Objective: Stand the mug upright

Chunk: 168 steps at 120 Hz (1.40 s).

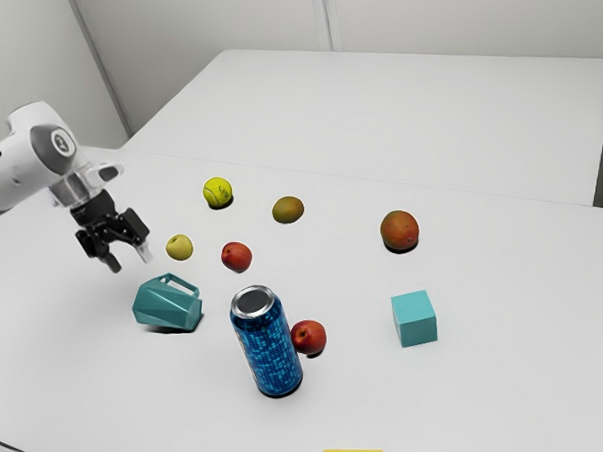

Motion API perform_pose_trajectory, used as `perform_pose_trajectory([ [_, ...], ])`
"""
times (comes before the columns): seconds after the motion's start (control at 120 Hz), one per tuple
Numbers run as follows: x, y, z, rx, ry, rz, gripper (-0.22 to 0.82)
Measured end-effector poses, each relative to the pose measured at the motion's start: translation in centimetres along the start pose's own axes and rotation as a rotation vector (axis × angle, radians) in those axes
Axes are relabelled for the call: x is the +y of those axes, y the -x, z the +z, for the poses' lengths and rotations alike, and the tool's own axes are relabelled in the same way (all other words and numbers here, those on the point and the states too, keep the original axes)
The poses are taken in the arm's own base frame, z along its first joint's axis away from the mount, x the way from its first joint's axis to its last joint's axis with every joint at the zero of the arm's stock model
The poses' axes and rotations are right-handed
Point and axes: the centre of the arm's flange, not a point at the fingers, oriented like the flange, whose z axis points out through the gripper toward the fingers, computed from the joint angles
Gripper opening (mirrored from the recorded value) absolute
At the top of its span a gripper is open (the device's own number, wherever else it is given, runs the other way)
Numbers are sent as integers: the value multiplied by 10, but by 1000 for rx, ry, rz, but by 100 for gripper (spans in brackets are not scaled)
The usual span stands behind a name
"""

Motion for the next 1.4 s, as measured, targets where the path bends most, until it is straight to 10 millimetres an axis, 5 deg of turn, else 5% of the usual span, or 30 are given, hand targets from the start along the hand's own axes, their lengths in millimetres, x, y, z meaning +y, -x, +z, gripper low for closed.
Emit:
perform_pose_trajectory([
  [0.225, -24, 2, 29, -20, 190, -29, 60],
  [0.517, -21, 7, 64, -34, 368, -31, 59],
  [1.033, -18, 14, 67, -11, 434, 14, 1],
  [1.4, 0, 22, 62, -28, 508, 69, -15],
])
